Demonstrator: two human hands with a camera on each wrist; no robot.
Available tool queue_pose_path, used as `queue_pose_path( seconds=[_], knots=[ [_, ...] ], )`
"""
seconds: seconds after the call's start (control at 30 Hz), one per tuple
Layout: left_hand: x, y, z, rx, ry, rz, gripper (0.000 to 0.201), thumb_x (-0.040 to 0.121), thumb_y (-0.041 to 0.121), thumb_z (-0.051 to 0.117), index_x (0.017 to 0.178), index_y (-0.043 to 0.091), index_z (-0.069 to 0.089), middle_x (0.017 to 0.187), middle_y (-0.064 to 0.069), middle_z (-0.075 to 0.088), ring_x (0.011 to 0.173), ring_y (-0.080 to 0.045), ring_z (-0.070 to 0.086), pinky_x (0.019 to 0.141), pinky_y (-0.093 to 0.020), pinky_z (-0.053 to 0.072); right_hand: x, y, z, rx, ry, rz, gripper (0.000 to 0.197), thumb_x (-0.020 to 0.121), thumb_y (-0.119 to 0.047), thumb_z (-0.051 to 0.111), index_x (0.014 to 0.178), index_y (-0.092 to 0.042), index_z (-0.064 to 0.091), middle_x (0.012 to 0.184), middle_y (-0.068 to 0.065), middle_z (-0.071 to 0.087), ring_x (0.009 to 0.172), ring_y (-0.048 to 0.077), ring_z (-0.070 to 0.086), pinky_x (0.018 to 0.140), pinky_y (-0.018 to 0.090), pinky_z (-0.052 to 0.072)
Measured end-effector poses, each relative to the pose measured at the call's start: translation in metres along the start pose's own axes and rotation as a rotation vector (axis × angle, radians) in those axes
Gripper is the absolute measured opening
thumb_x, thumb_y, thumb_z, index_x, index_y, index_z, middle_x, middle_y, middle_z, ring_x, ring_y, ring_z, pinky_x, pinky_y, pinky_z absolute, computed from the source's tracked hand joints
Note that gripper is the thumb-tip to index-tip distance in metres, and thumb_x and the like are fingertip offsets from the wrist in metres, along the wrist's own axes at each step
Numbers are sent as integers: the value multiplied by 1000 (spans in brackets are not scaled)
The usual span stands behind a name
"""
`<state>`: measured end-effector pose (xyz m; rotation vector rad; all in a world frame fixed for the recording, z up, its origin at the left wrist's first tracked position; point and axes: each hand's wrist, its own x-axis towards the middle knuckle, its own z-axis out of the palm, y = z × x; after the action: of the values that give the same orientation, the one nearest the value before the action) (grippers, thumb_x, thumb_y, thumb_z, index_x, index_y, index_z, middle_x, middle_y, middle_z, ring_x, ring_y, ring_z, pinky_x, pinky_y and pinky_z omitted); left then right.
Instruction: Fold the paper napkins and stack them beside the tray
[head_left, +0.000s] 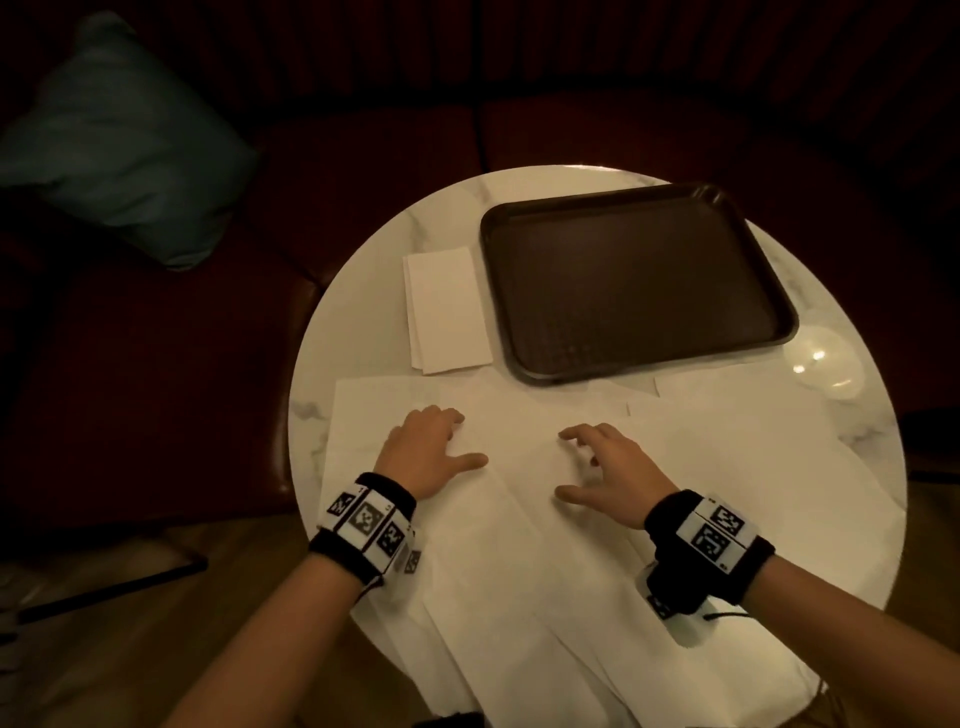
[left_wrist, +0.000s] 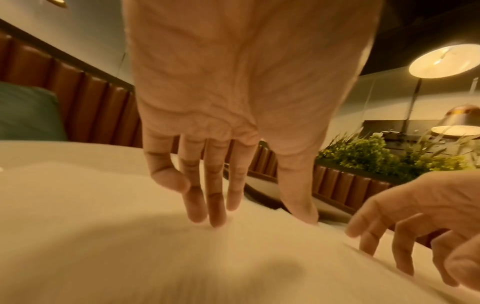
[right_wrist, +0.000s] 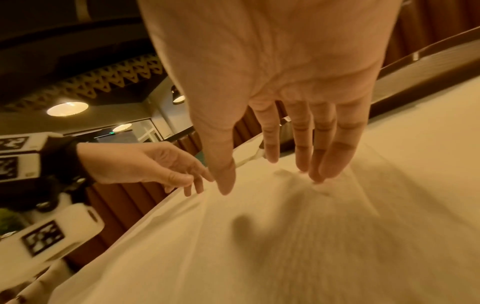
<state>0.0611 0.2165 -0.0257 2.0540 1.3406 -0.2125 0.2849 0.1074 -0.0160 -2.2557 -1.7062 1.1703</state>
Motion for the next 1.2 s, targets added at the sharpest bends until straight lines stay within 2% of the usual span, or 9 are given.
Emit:
queue_pose_path(
  seconds=[0.2, 0.27, 0.43, 0.6, 0.7, 0.83, 0.97, 1.07, 1.2],
  knots=[
    [0, 6, 13, -87, 59, -79, 47, 73, 39, 80, 111, 19, 60, 99, 3, 57, 98, -19, 57, 89, -36, 45, 0, -3, 11, 142, 67, -1, 77, 67, -36, 85, 130, -33, 42, 116, -2, 50, 85, 12, 54, 79, 26, 46],
    [-1, 5, 12, -198, 47, -80, 35, 72, 31, 83, 99, 18, 65, 95, -1, 62, 88, -19, 58, 78, -30, 47, 1, -3, 11, 230, 96, 10, 77, 66, -30, 87, 129, -32, 43, 107, -1, 55, 75, 10, 54, 71, 23, 43],
    [-12, 0, 6, -478, 124, -15, 13, 73, 17, 81, 81, 17, 71, 88, -5, 69, 77, -18, 62, 63, -14, 44, -2, 0, 4, 341, 175, 15, 53, 68, -19, 85, 113, -30, 58, 87, 2, 64, 66, 10, 53, 62, 20, 42],
    [-29, -3, -3, -818, 73, -82, 10, 83, 10, 71, 92, 13, 69, 80, -21, 71, 69, -22, 67, 71, -34, 55, -13, -9, -12, 353, 302, -127, 21, 70, -14, 80, 83, -27, 69, 68, -11, 64, 57, 4, 52, 57, 10, 38],
    [-39, -2, -6, -924, 34, -92, 16, 89, 7, 64, 104, 12, 66, 66, -9, 69, 56, -18, 60, 52, -22, 47, -26, -23, -22, 377, 359, -273, 12, 76, -16, 78, 73, -25, 70, 66, -13, 65, 62, 3, 52, 58, 9, 38],
    [-48, -5, -12, -1006, -33, -130, 27, 101, 32, 45, 106, 21, 69, 90, -9, 68, 76, -21, 62, 66, -29, 47, -42, -45, -12, 257, 245, -456, 12, 74, -18, 75, 80, -27, 70, 72, -12, 64, 67, 9, 54, 62, 12, 38],
    [-48, -11, -14, -1016, -49, -167, 41, 96, 54, 44, 108, 24, 69, 89, -7, 68, 79, -21, 63, 64, -31, 50, -44, -54, 23, -1, 57, -493, 18, 79, -32, 68, 96, -28, 66, 87, -13, 59, 78, 6, 48, 75, 27, 44],
    [-49, -15, -10, -915, -14, -82, 19, 86, 30, 71, 105, 24, 69, 86, -7, 70, 80, -22, 66, 65, -32, 51, -42, -53, 37, -159, -69, -465, 34, 78, -45, 70, 107, -29, 62, 99, -11, 57, 84, 5, 42, 76, 26, 41],
    [-48, -14, -7, -763, 94, 13, 21, 77, 8, 79, 94, 19, 75, 97, -7, 72, 93, -23, 68, 72, -26, 56, -36, -44, 24, -92, 17, -428, 34, 74, -51, 73, 97, -30, 61, 89, -13, 52, 76, 3, 43, 71, 24, 39]
  ],
)
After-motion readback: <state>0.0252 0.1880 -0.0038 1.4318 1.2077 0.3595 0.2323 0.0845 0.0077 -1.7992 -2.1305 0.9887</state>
